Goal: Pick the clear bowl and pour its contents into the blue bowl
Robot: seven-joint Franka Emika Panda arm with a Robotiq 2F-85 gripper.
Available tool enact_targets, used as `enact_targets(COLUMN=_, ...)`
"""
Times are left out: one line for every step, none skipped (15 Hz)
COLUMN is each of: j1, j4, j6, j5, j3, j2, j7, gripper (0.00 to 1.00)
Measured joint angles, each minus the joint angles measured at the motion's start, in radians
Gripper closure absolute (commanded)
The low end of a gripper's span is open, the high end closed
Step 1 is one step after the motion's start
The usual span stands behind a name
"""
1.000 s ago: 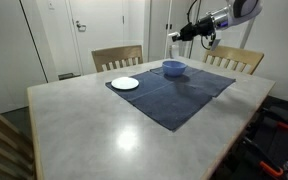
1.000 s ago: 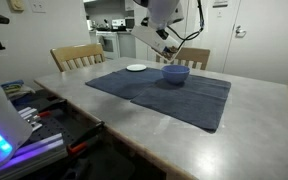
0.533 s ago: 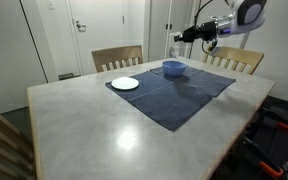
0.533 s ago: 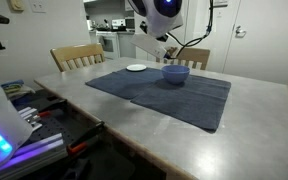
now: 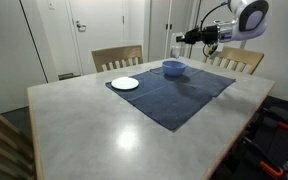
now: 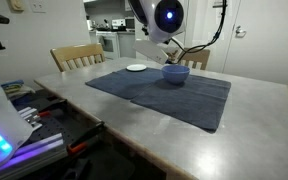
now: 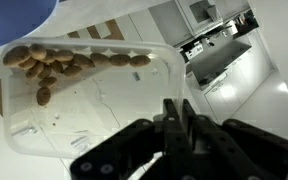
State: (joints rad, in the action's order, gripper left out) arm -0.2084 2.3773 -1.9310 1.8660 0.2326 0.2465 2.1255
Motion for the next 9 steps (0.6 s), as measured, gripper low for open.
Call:
enact_targets(j1=-0.001, j4=0.0, j6=0.014, j5=0.01, j3=0.004, j2=0.006, j7=0.01, gripper=0.98)
enact_targets(j1=-0.001, j4=0.0, j6=0.027, j5=0.019, j3=0.007, j2=0.011, j7=0.019, gripper=0.98)
enact_targets(j1=-0.001, j4=0.0, j6=0.04, j5=0.029, j3=0.011, j2=0.017, j7=0.028, gripper=0.98)
enact_targets(j1=-0.001, j4=0.0, j6=0.054, j5=0.039, j3=0.014, j2=0.024, j7=0.04, gripper=0.98)
enact_targets(j1=-0.001, j4=0.0, j6=0.066, j5=0.051, j3=0.017, j2=0.03, j7=0.052, gripper=0.98)
enact_targets(j1=-0.002, j4=0.0, j6=0.081, j5=0.062, j3=0.019, j2=0.037, j7=0.064, gripper=0.98)
enact_targets(j1=-0.003, j4=0.0, j6=0.097, j5=0.074, j3=0.021, j2=0.045, j7=0.075, gripper=0.98)
enact_targets(j1=-0.004, j4=0.0, j6=0.11, j5=0.086, j3=0.022, j2=0.053, j7=0.085, gripper=0.98)
enact_targets(j1=-0.005, j4=0.0, j6=0.124, j5=0.095, j3=0.023, j2=0.062, j7=0.094, gripper=0.98)
